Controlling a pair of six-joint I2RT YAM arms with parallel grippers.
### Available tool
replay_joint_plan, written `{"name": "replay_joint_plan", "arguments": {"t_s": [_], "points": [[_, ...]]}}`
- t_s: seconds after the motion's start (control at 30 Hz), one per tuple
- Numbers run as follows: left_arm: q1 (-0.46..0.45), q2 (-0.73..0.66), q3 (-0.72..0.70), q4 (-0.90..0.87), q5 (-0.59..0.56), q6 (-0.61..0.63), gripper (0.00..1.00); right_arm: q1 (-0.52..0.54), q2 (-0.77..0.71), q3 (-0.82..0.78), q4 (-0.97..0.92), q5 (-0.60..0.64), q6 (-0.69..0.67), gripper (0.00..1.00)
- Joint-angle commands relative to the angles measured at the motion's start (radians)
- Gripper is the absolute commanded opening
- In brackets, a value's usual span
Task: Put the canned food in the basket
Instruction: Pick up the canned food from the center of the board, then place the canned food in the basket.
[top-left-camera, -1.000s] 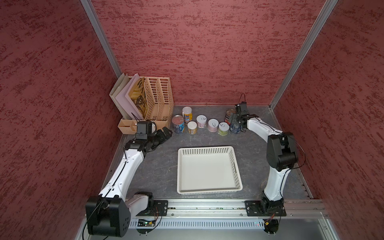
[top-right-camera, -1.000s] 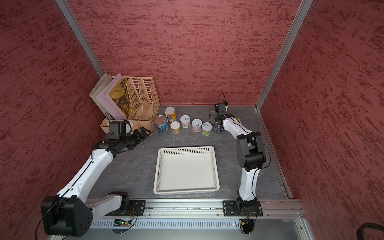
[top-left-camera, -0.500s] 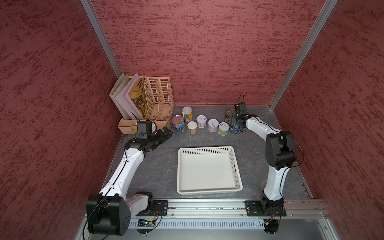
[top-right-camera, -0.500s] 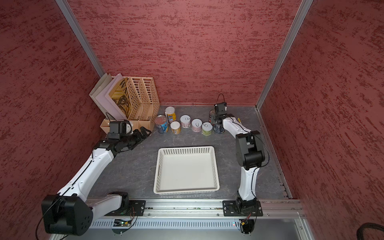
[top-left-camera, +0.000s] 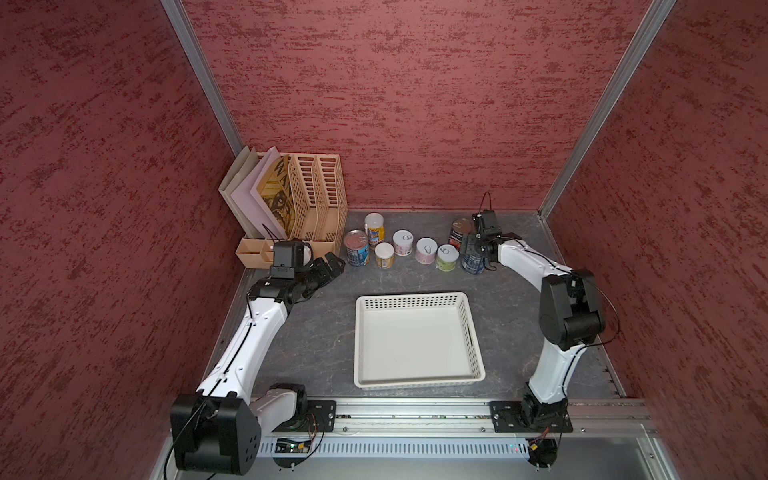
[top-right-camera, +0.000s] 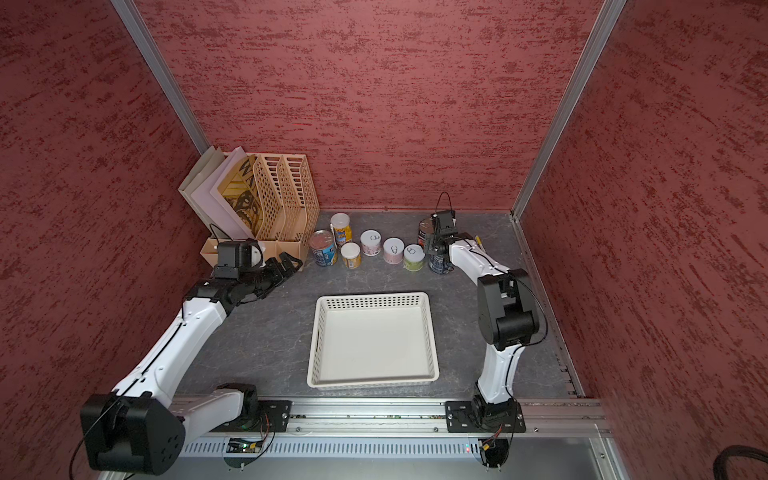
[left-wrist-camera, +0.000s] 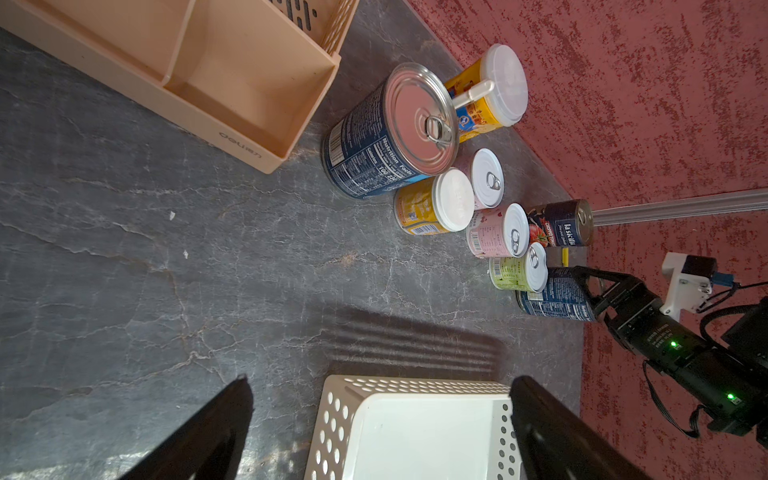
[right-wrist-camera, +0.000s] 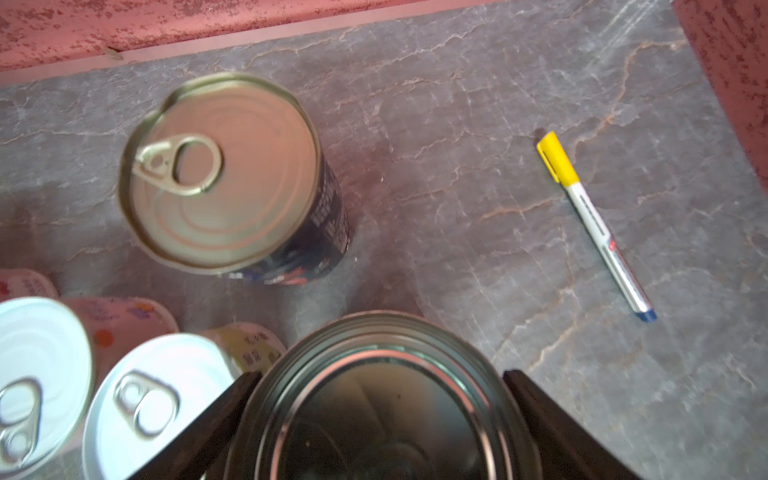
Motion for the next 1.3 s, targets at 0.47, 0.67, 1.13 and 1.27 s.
{"name": "replay_joint_plan", "arguments": {"t_s": [0.47,0.67,1.13,1.27], "points": [[-0.025,0.012,0.028,0.004,-0.017,0.021,1.0,0.039,-0.336,-0.055,0.08,-0.02,0.033,0.33],[-0.037,0.006,0.032,-0.003,-0.034,0.027,1.0,0.16,-0.457,-0.067,0.01,0.019,0.023,0.33],[-0.042,0.003,0.038,-0.016,-0.07,0.043,1.0,0.476,-0.686,-0.274,0.049,0.06,0.003,0.32],[-0.042,0.001,0.044,-0.017,-0.076,0.045,1.0,0.535,-0.721,-0.372,0.137,0.016,-0.017,0.31]]}}
